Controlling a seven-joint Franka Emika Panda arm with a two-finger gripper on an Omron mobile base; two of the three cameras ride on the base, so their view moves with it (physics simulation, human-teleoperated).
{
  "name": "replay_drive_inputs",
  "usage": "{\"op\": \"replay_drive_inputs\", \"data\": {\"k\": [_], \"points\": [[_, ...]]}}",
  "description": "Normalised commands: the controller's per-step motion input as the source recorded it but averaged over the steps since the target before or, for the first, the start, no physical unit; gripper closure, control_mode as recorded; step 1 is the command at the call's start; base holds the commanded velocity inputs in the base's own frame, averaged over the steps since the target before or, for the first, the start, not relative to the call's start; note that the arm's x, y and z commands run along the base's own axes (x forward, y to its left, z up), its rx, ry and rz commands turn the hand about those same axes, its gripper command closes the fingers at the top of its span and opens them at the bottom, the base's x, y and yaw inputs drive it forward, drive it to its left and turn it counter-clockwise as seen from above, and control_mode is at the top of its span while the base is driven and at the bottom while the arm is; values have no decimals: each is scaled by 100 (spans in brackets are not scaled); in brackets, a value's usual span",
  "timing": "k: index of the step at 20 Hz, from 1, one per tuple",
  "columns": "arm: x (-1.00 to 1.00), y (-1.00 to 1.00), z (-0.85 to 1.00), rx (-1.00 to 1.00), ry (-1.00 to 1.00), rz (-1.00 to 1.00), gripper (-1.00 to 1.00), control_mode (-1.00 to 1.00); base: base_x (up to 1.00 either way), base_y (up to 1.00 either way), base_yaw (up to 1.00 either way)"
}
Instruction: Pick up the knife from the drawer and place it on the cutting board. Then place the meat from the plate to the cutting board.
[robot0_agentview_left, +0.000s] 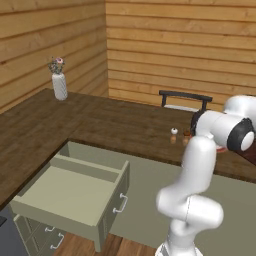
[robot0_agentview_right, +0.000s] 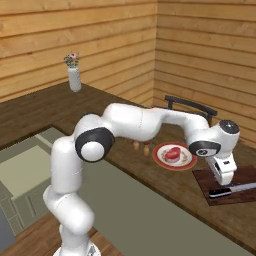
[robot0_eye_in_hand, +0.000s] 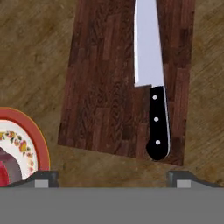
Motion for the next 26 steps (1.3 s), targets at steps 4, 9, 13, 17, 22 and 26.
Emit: {"op": "replay_drive_inputs", "data": {"k": [4, 9, 13, 17, 22, 26], "points": [[87, 100, 17, -4, 6, 13, -100, -100, 0, 0, 0], [98, 82, 7, -4, 13, 23, -100, -100, 0, 0, 0], [59, 64, 0, -6, 15, 31, -100, -100, 0, 0, 0], [54, 33, -2, -9, 3, 30, -100, -100, 0, 0, 0], [32, 0, -5, -7, 5, 18, -100, -100, 0, 0, 0], [26, 0, -38, -5, 8, 12, -100, -100, 0, 0, 0]]}}
